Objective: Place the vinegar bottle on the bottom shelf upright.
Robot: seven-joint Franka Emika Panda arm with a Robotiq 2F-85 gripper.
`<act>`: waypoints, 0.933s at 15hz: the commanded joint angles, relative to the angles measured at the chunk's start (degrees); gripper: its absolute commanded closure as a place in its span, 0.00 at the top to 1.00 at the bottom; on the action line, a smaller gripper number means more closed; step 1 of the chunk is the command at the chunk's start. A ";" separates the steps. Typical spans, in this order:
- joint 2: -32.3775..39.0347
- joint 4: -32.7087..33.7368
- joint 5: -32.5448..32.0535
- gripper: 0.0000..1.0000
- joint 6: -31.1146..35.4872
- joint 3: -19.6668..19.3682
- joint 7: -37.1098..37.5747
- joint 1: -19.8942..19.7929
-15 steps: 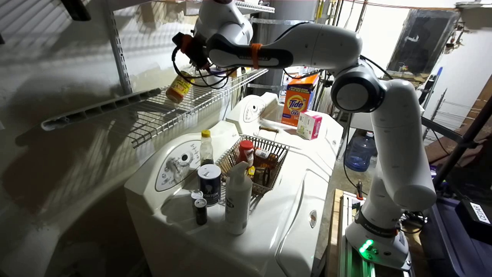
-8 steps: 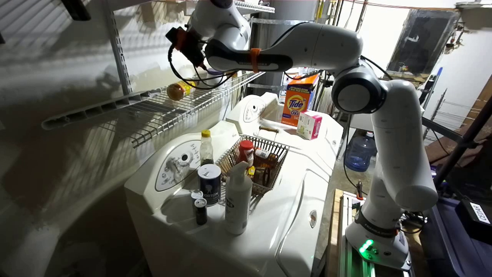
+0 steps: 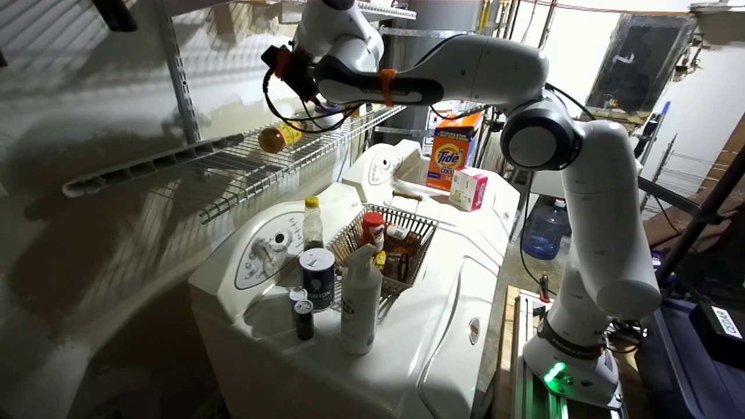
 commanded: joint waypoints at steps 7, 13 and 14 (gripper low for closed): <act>3.96 9.15 16.64 1.00 -15.30 3.88 -8.36 -5.42; 8.63 14.64 20.01 1.00 -20.89 4.22 -10.13 -6.76; 9.47 15.53 20.12 1.00 -21.45 4.24 -10.39 -6.88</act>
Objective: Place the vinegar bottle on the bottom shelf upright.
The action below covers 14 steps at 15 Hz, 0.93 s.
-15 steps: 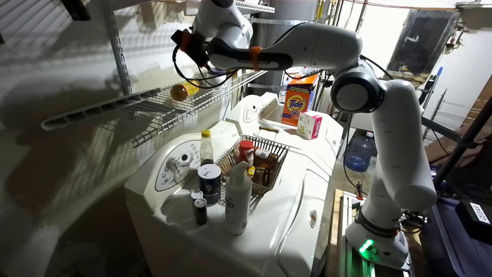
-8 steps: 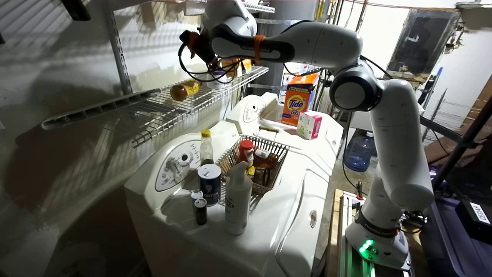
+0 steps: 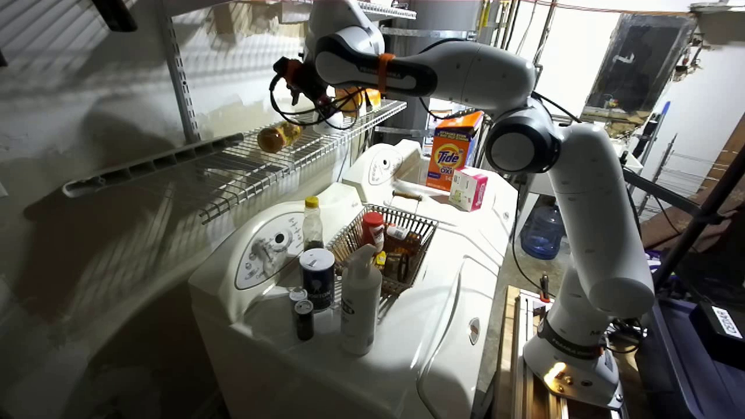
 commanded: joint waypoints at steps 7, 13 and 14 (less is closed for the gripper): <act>9.64 11.52 1.50 1.00 -4.22 0.65 -2.99 -1.43; 13.02 15.57 -0.26 1.00 -1.24 -0.59 -1.44 -1.04; 13.59 16.15 -0.45 1.00 -0.72 -0.87 -1.13 -1.00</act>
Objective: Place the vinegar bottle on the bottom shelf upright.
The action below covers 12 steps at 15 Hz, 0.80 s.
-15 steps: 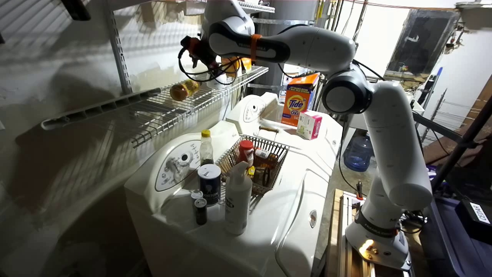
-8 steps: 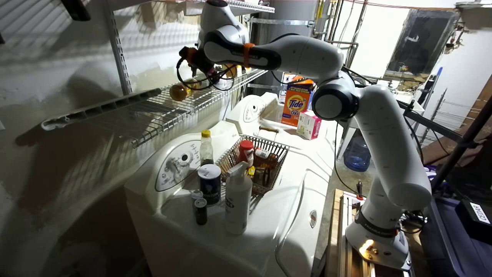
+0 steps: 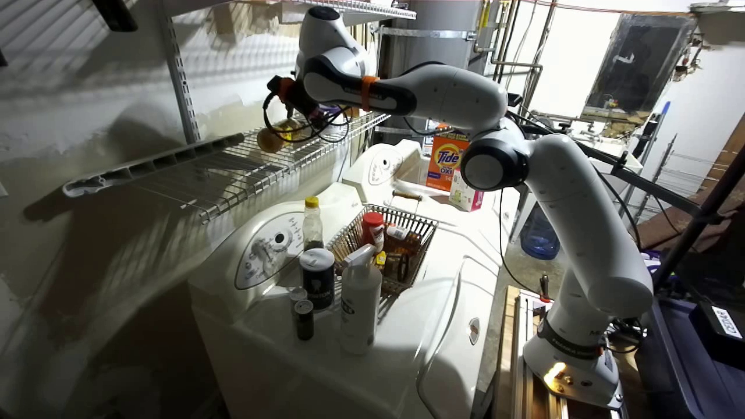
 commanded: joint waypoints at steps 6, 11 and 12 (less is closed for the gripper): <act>6.11 7.34 -1.35 0.77 4.19 -2.81 0.91 0.06; 7.10 8.36 -1.75 0.36 4.87 -4.43 1.05 0.35; 7.16 8.46 -1.85 0.30 4.85 -4.77 1.09 0.45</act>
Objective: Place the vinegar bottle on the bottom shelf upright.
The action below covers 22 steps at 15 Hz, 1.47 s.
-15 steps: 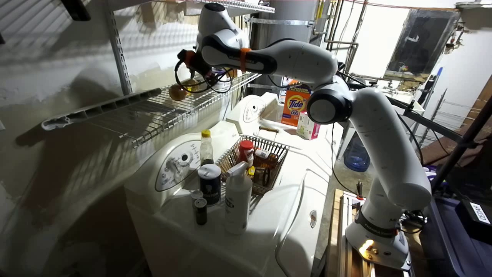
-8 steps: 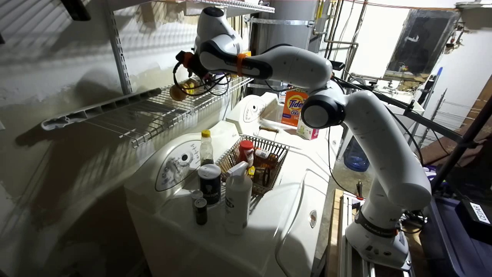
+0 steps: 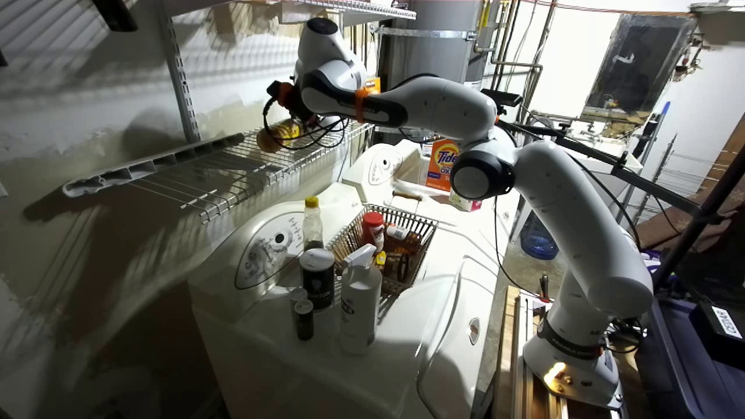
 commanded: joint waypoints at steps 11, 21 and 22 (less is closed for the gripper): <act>2.06 3.78 -0.76 0.74 -0.91 -2.14 0.47 0.79; 1.66 3.69 -0.93 0.09 -2.03 -2.28 0.32 0.93; 1.52 3.76 -1.63 0.09 -1.54 -2.75 0.30 1.25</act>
